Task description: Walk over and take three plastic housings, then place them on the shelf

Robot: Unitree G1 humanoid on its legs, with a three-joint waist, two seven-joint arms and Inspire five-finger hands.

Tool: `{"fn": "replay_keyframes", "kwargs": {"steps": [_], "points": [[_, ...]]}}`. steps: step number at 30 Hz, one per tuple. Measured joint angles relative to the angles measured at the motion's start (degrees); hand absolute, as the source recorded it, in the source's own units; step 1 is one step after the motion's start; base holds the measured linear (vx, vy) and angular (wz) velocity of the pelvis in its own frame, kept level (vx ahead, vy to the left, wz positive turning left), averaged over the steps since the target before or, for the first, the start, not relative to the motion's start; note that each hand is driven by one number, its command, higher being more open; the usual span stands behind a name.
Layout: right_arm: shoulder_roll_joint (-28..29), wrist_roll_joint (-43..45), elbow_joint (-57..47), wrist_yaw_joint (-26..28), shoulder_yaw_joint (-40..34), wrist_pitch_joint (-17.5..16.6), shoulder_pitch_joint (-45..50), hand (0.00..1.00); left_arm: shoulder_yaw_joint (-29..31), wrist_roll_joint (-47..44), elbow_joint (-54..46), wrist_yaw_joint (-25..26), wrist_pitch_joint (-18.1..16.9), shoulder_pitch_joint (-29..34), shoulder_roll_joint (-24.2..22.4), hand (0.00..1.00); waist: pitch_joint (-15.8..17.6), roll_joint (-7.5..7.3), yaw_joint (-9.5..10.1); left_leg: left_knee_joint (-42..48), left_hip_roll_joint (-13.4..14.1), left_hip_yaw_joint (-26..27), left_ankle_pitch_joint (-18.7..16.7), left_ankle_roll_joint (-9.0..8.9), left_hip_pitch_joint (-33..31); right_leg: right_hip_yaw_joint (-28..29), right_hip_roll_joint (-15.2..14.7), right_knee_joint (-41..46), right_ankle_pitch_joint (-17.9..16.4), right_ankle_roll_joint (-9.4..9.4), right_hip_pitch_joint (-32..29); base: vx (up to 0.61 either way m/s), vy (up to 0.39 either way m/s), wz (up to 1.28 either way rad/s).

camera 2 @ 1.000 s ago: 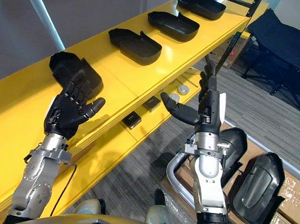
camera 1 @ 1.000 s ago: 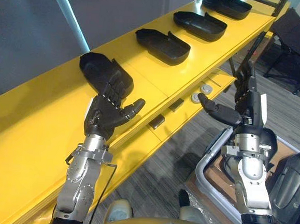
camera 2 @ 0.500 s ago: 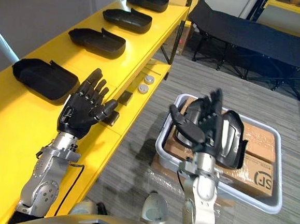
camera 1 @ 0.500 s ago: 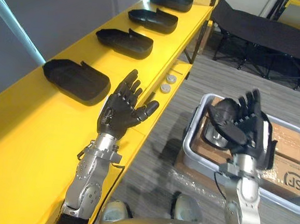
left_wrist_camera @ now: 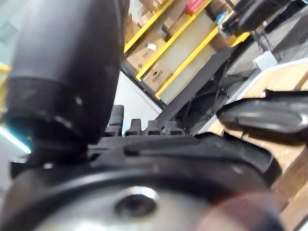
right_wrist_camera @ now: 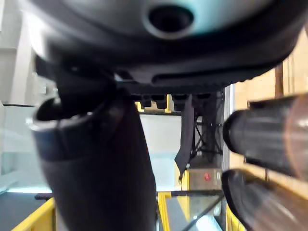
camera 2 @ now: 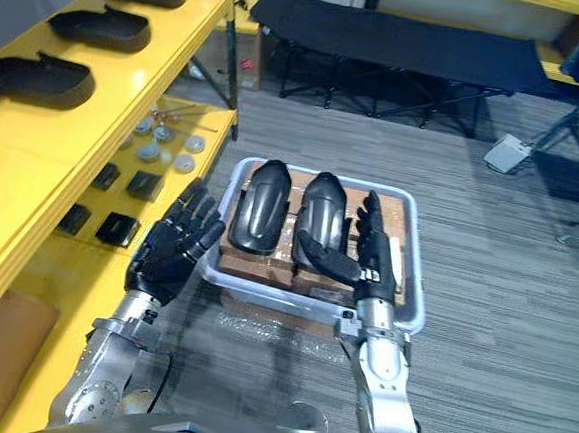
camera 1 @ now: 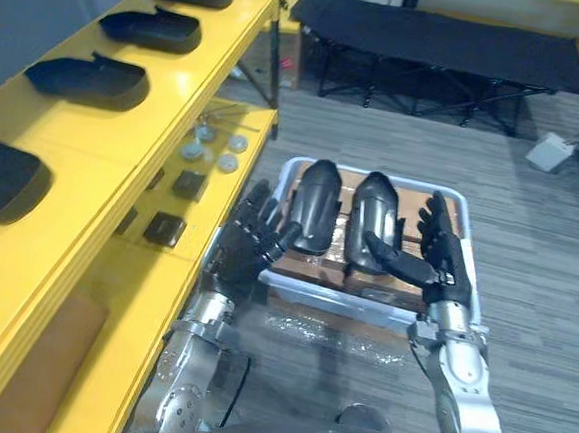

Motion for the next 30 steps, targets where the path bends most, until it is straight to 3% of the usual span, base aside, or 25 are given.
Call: {"fn": "replay_keyframes", "kwargs": {"steps": [1,3,5,8,10,11,12,14,18,20,24,30], "points": [[-0.1,0.12,0.01,-0.65,-1.33,0.01,0.63,1.0,-0.76,0.0,0.05,-0.39,-0.06,-0.11,-0.11,1.0,-0.38,0.72,0.03,1.35,-1.35,0.17,-2.02,-1.06,-1.14,0.02,-0.28,-0.07,0.0,-0.01,-0.11,0.01,0.023,-0.06],[0.36,0.06,0.33,-2.66,-3.46,0.03,1.48,1.0,-1.8,-1.71,0.12,-1.73,-0.91,0.18,0.06,1.0,-1.1,1.94,0.08,-1.38,-6.64,-1.38,-7.12,0.52,-0.38,0.27,-0.98,-0.06,0.01,0.02,-0.27,0.01,0.06,-0.09],[0.08,-0.19,0.96,-3.93,-3.47,0.25,0.65,1.0,-1.52,-2.11,0.21,-2.2,-1.43,-0.11,0.08,1.0,-1.61,2.35,0.97,-7.58,-10.53,-6.15,-8.87,-1.08,1.6,1.86,-1.63,0.25,0.59,1.04,-2.65,0.01,0.073,-0.22],[0.31,-0.43,7.08,-5.89,-3.23,2.54,-3.81,1.0,0.4,-3.63,2.11,-3.63,-1.08,-0.65,0.53,1.0,-1.39,1.38,1.28,-9.17,-13.89,-8.51,-10.02,-1.65,1.58,2.46,-3.78,-1.36,2.56,3.07,-3.66,-0.04,0.157,-0.11],[0.17,-0.67,13.54,-9.45,-3.56,4.2,-7.24,1.0,1.04,-3.78,3.24,-4.95,0.34,-0.69,1.28,1.0,-1.53,1.28,2.3,-9.07,-14.45,-8.9,-13.01,-2.12,1.59,2.47,-4.04,-3.33,4.03,4.14,-3.17,-0.08,0.203,-0.07],[0.14,-0.56,18.98,-12.11,-4.54,5.24,-10.59,1.0,0.95,-3.43,3.78,-5.52,0.51,-0.85,1.96,1.0,-1.54,1.41,3.2,-9.06,-14.7,-9.35,-15.26,-3.46,1.28,3.02,-4.12,-4.06,5.08,4.71,-3.78,-0.1,0.28,-0.16],[0.17,-0.54,22.0,-13.26,-5.25,5.76,-12.59,1.0,0.93,-3.4,4.12,-5.9,0.59,-1.11,2.41,1.0,-1.37,1.03,3.54,-8.84,-15.33,-9.34,-15.46,-3.75,0.8,3.26,-4.66,-4.44,5.78,5.02,-4.14,-0.12,0.287,-0.12],[-0.99,-0.17,31.81,-17.13,-9.21,6.44,-19.22,1.0,-0.03,-3.28,4.48,-6.14,1.49,-3.22,4.61,1.0,-0.6,-0.09,4.53,-7.33,-17.58,-9.72,-16.17,-2.48,-2.77,2.51,-6.46,-7.39,9.68,5.38,-5.44,-0.13,0.246,0.08],[-7.49,1.06,40.62,-21.88,-11.41,6.41,-30.56,1.0,-0.05,-3.43,5.36,-6.14,1.49,-9.59,6.6,1.0,3.01,-0.29,6.07,-1.55,-18.14,-11.08,-17.3,-0.59,-11.09,0.18,-6.85,-11.99,16.2,5.04,-8.28,-0.15,0.202,0.06],[-10.42,2.41,42.36,-24.2,-11.41,6.27,-34.44,1.0,0.3,-3.43,6.3,-6.18,1.45,-12.27,7.03,1.0,5.22,-0.45,6.72,0.15,-18.34,-11.92,-17.62,-0.02,-13.71,-1.04,-6.74,-13.53,17.87,4.91,-8.67,-0.2,0.158,0.14],[-15.7,3.1,45.18,-26.21,-11.23,6.02,-40.29,1.0,0.27,-3.43,6.76,-6.22,1.45,-12.91,8.56,1.0,8.3,-0.56,8.83,2.07,-18.44,-13.01,-17.55,0.36,-17.41,-2.42,-6.44,-14.16,18.41,5.18,-10.28,-0.13,0.076,0.13],[-19.14,5.19,50.86,-25.62,-9.67,6.27,-46.4,1.0,0.1,-3.53,7.23,-6.25,0.26,-11.87,9.08,1.0,10.73,-0.52,9.34,2.53,-18.58,-13.78,-16.81,0.63,-19.09,-3.1,-6.32,-14.12,18.48,5.23,-11.29,-0.05,0.014,0.06]]}}
